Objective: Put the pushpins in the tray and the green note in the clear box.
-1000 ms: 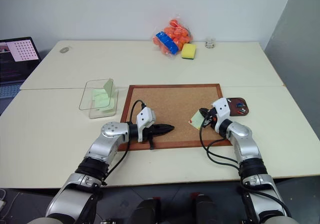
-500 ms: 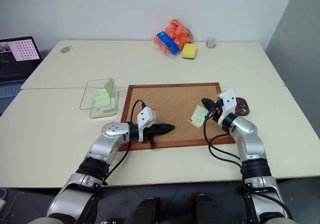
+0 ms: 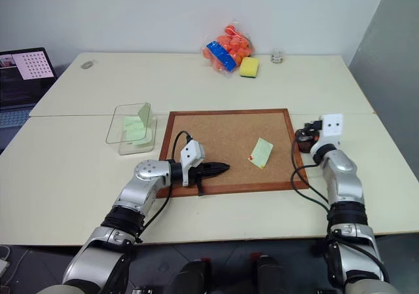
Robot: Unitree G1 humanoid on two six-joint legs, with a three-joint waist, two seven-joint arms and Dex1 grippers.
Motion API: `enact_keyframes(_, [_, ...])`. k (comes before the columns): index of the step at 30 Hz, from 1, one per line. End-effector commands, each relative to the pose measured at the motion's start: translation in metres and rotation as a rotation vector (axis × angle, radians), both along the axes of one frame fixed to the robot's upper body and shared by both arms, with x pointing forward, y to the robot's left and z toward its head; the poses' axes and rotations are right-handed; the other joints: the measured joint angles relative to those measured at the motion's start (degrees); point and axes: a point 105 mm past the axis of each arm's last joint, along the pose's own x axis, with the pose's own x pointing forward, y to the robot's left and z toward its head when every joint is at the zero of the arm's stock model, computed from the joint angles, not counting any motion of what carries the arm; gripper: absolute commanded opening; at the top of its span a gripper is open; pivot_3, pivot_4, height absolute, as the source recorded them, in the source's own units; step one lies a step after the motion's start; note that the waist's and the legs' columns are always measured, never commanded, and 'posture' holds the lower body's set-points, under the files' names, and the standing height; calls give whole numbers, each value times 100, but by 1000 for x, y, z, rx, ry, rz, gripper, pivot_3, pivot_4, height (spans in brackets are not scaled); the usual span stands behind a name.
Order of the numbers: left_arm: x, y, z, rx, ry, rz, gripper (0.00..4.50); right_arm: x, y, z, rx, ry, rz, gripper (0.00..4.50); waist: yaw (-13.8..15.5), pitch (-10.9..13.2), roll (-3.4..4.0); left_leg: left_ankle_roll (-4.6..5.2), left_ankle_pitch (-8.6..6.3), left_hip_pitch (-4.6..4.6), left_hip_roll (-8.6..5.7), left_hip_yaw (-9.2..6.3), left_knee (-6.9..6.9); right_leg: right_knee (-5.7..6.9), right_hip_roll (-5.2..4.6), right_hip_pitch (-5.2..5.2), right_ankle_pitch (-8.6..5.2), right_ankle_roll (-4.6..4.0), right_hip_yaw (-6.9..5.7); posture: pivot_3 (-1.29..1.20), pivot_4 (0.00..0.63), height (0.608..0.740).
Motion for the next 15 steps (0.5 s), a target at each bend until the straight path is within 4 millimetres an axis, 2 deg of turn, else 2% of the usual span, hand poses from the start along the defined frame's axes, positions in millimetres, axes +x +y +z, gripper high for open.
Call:
enact_keyframes(1, [-3,-4,-6,14,12,-20,0,6,-10,13,-15,-39,-50,27,-2,-2,3,0,0,0,0,0,0,0,0,0,0,0,0,0,150,740])
enact_keyframes(5, [-3,-3,-6,17,8,-19,0,7,-11,11,26,-34,-55,27,-4,-2,4,0,0,0,-1,5,0,0,0,0,0,0,5,0,150,740])
enact_keyframes(7, [-3,-2,-6,17,7,-18,0,7,-11,11,36,-41,-52,512,-4,-2,4,0,0,0,0,4,0,0,0,0,0,1,4,0,150,740])
enact_keyframes(9, [-3,-2,-6,16,7,-17,0,8,-10,12,42,-44,-47,735,-4,-2,4,0,0,0,0,4,0,0,0,0,0,1,3,0,150,740])
enact_keyframes(11, [-3,-2,-6,16,6,-16,0,7,-9,12,46,-45,-47,1328,-4,-2,4,0,0,0,0,4,0,0,0,0,0,1,3,0,150,740])
enact_keyframes(15, [-3,-2,-5,15,5,-14,0,7,-10,13,49,-49,-52,2165,-4,-2,4,0,0,1,0,4,0,0,0,0,0,1,4,0,150,740])
